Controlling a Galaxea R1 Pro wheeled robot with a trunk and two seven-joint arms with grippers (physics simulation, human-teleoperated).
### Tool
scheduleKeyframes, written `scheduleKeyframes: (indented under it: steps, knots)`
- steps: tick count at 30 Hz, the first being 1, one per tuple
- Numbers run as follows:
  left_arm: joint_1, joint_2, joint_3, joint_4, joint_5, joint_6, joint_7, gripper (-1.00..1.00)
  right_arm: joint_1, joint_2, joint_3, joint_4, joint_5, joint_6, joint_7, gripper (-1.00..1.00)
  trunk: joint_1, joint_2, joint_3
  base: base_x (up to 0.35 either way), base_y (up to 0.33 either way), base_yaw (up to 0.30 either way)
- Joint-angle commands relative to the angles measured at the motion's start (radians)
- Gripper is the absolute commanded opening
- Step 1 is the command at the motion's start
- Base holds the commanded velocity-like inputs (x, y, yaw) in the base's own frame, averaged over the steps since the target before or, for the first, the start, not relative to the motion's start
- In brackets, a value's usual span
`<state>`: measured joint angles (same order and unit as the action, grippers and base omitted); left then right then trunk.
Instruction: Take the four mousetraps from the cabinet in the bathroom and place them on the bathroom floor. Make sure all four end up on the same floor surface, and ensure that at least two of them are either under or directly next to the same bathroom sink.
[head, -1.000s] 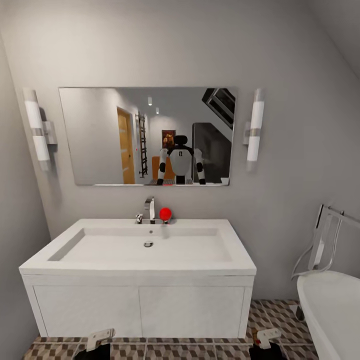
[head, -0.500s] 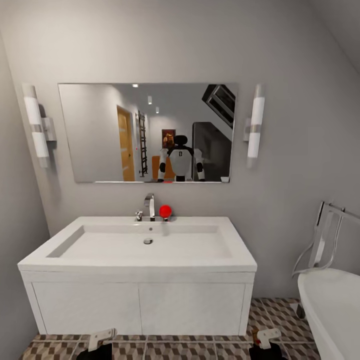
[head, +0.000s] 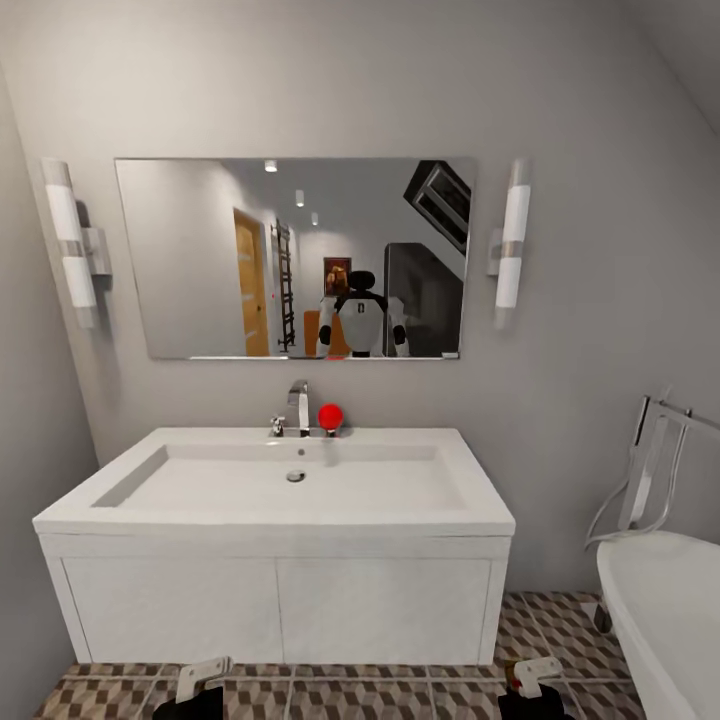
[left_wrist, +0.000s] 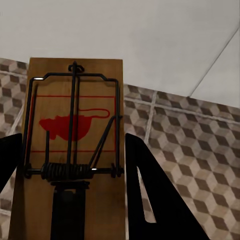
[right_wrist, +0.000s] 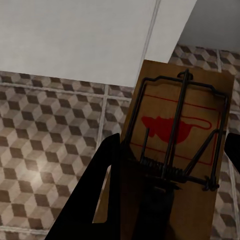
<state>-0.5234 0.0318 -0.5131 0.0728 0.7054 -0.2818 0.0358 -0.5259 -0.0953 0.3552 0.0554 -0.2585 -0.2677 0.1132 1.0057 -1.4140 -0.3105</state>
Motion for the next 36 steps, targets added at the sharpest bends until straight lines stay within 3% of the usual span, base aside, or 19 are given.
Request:
scheduleKeyframes:
  steps: [1, 36]
  knots:
    - [-0.001, 0.000, -0.005, 0.002, -0.004, -0.004, 0.006, -1.00, -0.002, 0.000, 0.005, 0.004, -0.013, -0.007, 0.011, -1.00, 0.004, -0.008, -0.004, 0.000, 0.000, 0.000]
    - [-0.001, 0.000, -0.005, 0.002, -0.004, 0.000, 0.007, -1.00, -0.002, 0.000, 0.008, 0.004, -0.013, -0.005, 0.011, -1.00, 0.138, -0.253, -0.114, 0.000, 0.000, 0.000]
